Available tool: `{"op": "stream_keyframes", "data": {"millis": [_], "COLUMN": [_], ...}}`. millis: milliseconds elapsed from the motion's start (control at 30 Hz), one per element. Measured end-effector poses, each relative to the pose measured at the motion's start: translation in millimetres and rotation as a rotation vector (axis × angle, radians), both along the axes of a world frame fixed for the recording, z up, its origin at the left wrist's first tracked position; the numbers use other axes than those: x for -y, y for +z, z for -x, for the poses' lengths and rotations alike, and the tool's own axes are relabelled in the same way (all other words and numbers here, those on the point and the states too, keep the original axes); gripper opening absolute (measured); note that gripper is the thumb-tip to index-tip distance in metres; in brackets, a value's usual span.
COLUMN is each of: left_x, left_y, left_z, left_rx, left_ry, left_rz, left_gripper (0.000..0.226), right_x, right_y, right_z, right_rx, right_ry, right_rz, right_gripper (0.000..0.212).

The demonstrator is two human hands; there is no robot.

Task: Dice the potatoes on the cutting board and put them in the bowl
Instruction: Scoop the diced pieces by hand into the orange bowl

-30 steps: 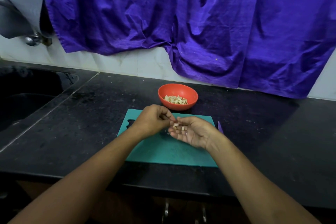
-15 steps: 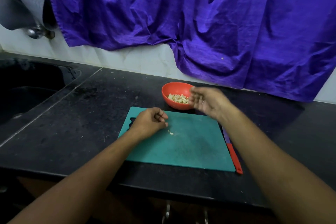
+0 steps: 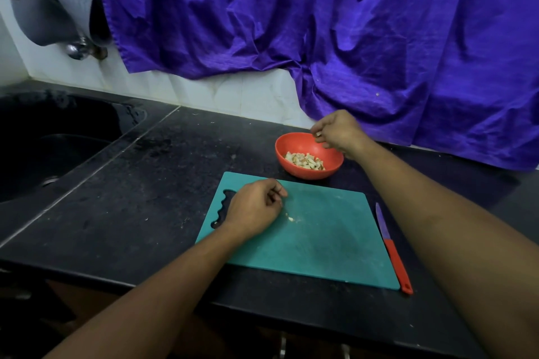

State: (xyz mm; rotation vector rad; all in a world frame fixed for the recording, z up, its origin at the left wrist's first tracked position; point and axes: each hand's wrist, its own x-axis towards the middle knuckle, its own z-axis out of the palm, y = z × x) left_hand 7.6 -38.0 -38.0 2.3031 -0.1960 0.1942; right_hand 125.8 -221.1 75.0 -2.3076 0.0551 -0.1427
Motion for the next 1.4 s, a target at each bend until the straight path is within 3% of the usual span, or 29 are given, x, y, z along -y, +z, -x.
{"op": "stream_keyframes", "data": {"millis": [233,500,633,700,767,867,967,1100,1400], "left_x": [0,0,-1,-1,-3,-4,-4,-4,-4], "left_y": [-1,-2,-2,-4,-6,-8,-8,-7,-5], "left_z": [0,-2,-1,-3,-3,-4,-4,-2,0], "left_rx": [0.017,0.018,0.019,0.024,0.034,0.056,0.063,0.072,0.071], "left_ry": [-0.006,-0.005,-0.002,-0.006,-0.002,0.015,0.028,0.029,0.026], "left_rz": [-0.013,0.001,0.02,0.046,0.081,0.149,0.183,0.202,0.207], "left_gripper": [0.019,0.02,0.02,0.021,0.02,0.018,0.017,0.016,0.017], "right_x": [-3,-2,-1,1,2,-1,-2,-3,-8], "right_y": [2,-2,-7,-6,-3,-10,-35,-64,-66], "right_z": [-2,-2,3,9,25,61,90,96,86], "right_rx": [0.092,0.33,-0.08,0.036,0.168,-0.045,-0.222,-0.232,-0.326], "right_ry": [0.023,0.098,0.323,0.302,0.288,0.461,0.609,0.619,0.617], "right_rz": [0.175,0.216,0.508,0.48,0.357,0.24,0.293,0.337,0.277], "right_gripper": [0.017,0.036,0.053,0.055,0.036,0.017,0.019,0.024,0.012]}}
